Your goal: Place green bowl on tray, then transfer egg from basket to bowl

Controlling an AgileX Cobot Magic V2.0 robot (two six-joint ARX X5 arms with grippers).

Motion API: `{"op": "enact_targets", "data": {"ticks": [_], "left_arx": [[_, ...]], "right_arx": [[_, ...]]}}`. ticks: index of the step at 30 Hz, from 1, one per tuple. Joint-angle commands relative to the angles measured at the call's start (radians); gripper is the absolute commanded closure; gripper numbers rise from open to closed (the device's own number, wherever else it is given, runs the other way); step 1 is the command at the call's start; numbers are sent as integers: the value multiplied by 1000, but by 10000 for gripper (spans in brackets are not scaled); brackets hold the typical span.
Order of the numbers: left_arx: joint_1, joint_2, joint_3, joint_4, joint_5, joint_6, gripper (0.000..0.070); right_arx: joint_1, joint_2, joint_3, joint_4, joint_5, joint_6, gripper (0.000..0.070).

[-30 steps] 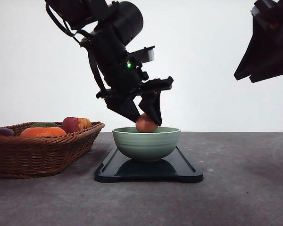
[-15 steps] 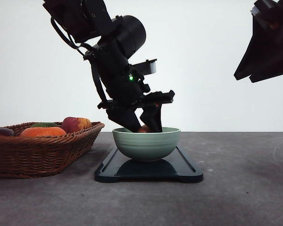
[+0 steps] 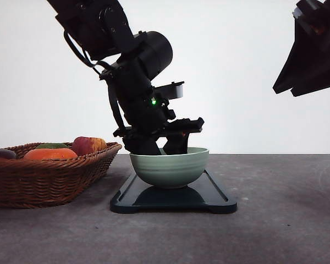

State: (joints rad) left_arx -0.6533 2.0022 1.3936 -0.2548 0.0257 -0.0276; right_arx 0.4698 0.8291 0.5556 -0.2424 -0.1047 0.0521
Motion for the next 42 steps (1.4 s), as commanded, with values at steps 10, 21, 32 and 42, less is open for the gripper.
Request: {"op": "enact_targets", "data": {"ticks": [10, 21, 32, 42], "left_arx": [[-5, 20, 274, -291, -1, -10, 267], [38, -92, 371, -508, 29, -9, 269], [78, -390, 46, -394, 46, -37, 269], [187, -743, -315, -309, 46, -58, 269]], "right_arx": [[6, 6, 6, 10, 1, -7, 475], [6, 6, 6, 10, 1, -7, 475], [6, 6, 6, 9, 1, -7, 475], [6, 6, 6, 10, 1, -7, 475]]}}
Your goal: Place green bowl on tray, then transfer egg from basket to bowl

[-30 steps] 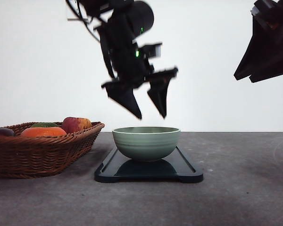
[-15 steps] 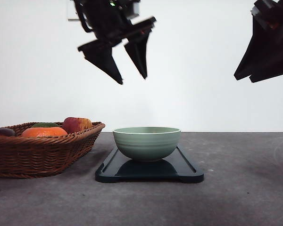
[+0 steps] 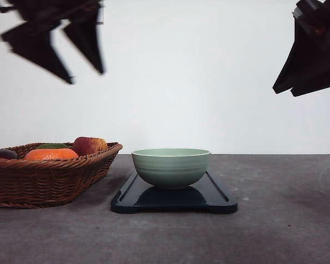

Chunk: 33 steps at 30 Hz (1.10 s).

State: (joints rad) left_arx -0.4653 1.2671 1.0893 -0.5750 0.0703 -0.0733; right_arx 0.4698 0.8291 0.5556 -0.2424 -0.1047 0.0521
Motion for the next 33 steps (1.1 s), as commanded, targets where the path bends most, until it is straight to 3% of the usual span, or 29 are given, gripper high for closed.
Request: {"op": "enact_targets", "data": {"ticks": [1, 14, 20, 21, 22, 23, 24, 27, 33], "left_arx": [[12, -42, -44, 16, 1, -19, 269], [124, -412, -376, 22, 1, -93, 272], [121, -446, -391, -36, 40, -107, 269], [119, -446, -391, -38, 54, -107, 286], [118, -446, -391, -38, 65, -106, 374], [118, -446, -391, -38, 66, -99, 637], [118, -446, -391, -37, 65, -98, 671], [118, -446, -387, -39, 65, -100, 700], [118, -446, -387, -31, 65, -99, 700]], "right_arx": [[6, 6, 6, 10, 1, -7, 475], [6, 6, 6, 8, 1, -7, 475], [6, 6, 6, -3, 0, -13, 474], [6, 6, 6, -3, -2, -12, 483], [6, 5, 6, -4, -4, -12, 531], [6, 6, 6, -6, -3, -12, 676], [6, 6, 6, -2, -6, -12, 690], [6, 4, 7, 5, -53, -7, 683], [6, 2, 7, 35, -54, -8, 683]]}}
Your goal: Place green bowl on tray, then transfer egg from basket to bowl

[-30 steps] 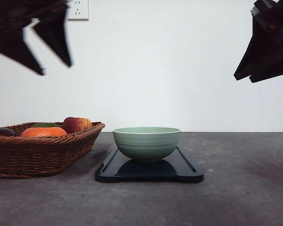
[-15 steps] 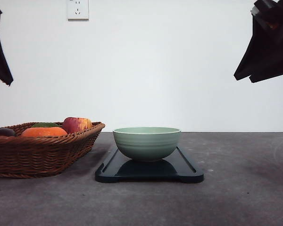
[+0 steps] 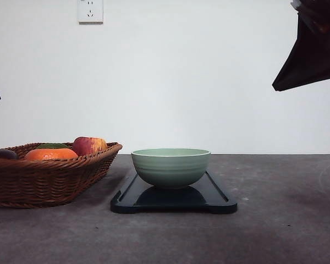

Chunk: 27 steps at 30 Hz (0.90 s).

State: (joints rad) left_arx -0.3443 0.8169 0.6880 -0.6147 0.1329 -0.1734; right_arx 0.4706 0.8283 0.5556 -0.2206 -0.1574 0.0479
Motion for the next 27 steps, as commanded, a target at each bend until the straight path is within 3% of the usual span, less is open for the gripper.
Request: {"op": "enact_targets", "data": {"ticks": [1, 9, 11, 14, 18, 21, 23, 27], "left_arx": [[-3, 4, 14, 9, 2, 1, 700], [4, -11, 13, 10, 2, 2, 700], [22, -34, 2, 25, -1, 38, 700], [72, -112, -86, 156, 1, 44, 700], [137, -266, -298, 450, 1, 22, 700], [171, -404, -448, 602, -4, 22, 700], [192, -496, -524, 643, -12, 23, 700], [232, -648, -623, 608, -30, 26, 700]], "right_arx": [[5, 3, 7, 14, -1, -3, 683], [5, 3, 7, 14, 0, -3, 683], [5, 3, 7, 15, 0, -3, 683], [5, 3, 7, 15, 0, -3, 683], [5, 3, 7, 15, 0, -3, 683], [5, 3, 7, 15, 0, -3, 683], [5, 3, 7, 15, 0, -3, 683], [5, 3, 7, 15, 0, -3, 683]]}}
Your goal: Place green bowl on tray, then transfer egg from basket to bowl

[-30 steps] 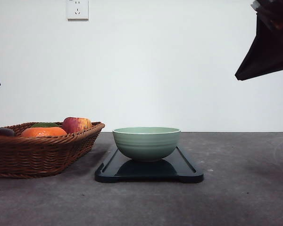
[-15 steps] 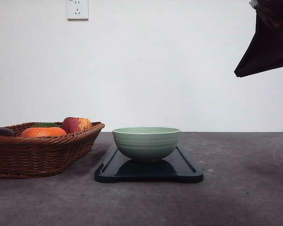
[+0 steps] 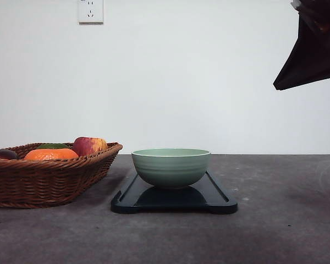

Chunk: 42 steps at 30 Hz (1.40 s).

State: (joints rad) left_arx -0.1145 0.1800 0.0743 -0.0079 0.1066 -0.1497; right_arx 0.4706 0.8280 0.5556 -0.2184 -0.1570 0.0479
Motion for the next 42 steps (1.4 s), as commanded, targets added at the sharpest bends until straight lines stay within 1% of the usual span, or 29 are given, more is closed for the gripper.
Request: {"op": "enact_targets", "data": {"ticks": [1, 7, 8, 13, 34, 35, 37, 38, 40, 42], "left_arx": [[11, -39, -26, -16, -3, 2, 700], [54, -142, -61, -165, -7, 5, 700], [62, -149, -61, -174, -13, 11, 700], [95, -177, -61, -175, -40, 57, 700], [97, -176, -60, -179, -40, 56, 700], [97, -176, -60, -179, -40, 56, 700], [97, -176, -60, -179, -40, 56, 700], [97, -176, -60, -179, -40, 56, 700], [97, -176, -60, -179, -40, 56, 700], [97, -176, -60, -179, -40, 56, 700]], "right_arx": [[5, 3, 7, 13, 0, -3, 683], [5, 4, 7, 13, 0, -3, 683], [5, 4, 7, 13, 0, -3, 683], [5, 3, 7, 13, 0, -3, 683], [5, 3, 7, 16, 0, -6, 683], [4, 1, 7, 15, 8, -31, 683], [0, -19, 6, 4, 47, -111, 683], [-4, -35, -2, -1, 71, -122, 683], [-21, -76, -31, 3, 113, -124, 683], [-56, -134, -94, 29, 128, -99, 683]]}}
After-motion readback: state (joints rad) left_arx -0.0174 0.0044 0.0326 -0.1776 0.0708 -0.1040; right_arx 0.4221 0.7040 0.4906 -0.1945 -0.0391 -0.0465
